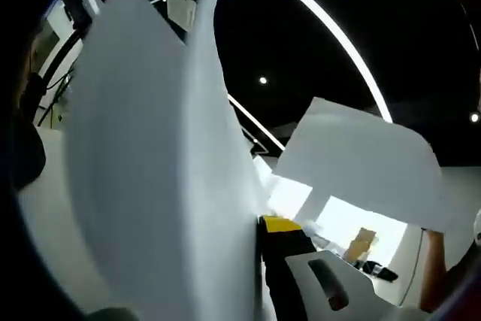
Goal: Organize the stack of printing papers by aligning and flattening the scattered papers on the table
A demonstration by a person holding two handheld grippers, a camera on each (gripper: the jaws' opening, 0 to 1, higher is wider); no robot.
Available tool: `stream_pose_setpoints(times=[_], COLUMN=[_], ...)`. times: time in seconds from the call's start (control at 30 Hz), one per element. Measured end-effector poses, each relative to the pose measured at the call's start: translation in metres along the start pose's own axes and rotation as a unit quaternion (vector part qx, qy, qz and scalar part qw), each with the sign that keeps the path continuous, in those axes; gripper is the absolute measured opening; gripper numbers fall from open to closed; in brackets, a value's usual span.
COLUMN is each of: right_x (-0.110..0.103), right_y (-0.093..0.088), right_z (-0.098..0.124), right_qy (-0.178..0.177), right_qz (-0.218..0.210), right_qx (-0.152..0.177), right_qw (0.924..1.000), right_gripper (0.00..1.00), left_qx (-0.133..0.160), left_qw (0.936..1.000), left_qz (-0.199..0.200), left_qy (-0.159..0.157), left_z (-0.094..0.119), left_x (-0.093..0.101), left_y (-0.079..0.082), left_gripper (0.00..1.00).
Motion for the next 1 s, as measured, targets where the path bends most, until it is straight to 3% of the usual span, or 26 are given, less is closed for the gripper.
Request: stream_pose_setpoints(times=[0.27,0.37,0.57,0.8,1.0], right_x=[0.058,0.084,0.120,0.155,0.172], right_y=[-0.031,-0.048,-0.069,-0.093,-0.104], right_z=[0.018,0.028,0.043,0.053,0.063], right_qy=[-0.075,-0.111,-0.164,-0.198,-0.209], right_qz=[0.005,-0.024,-0.031,-0.060,-0.091], right_qx=[0.000,0.004,0.029,0.024,0.044], right_qw=[0.9972,0.9935,0.9856,0.9782,0.9726], right_gripper=[0.00,0.00,0.00,0.00,0.00], left_qx=[0.001,0.002,0.000,0.000,0.001], left_qw=[1.0000,1.0000,1.0000,1.0000,1.0000], left_qz=[0.002,0.003,0.002,0.002,0.002], left_qy=[0.000,0.000,0.001,0.001,0.002], left_z=[0.001,0.001,0.000,0.000,-0.001], left_x=[-0.001,-0.002,-0.002,-0.003,-0.003], left_y=[0.001,0.001,0.001,0.002,0.001], left_gripper=[0.07,0.07,0.07,0.07,0.07])
Point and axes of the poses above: the point that each gripper's makers call its tool centre point, and the gripper's own axes: z roughly backward along the fingers, x roughly to its right, y roughly out of its top, the point moved 8 cm from there along z, roughly backward along the fingers, and after that the axes turned 10 degrees about -y, right-handed, at the moved point
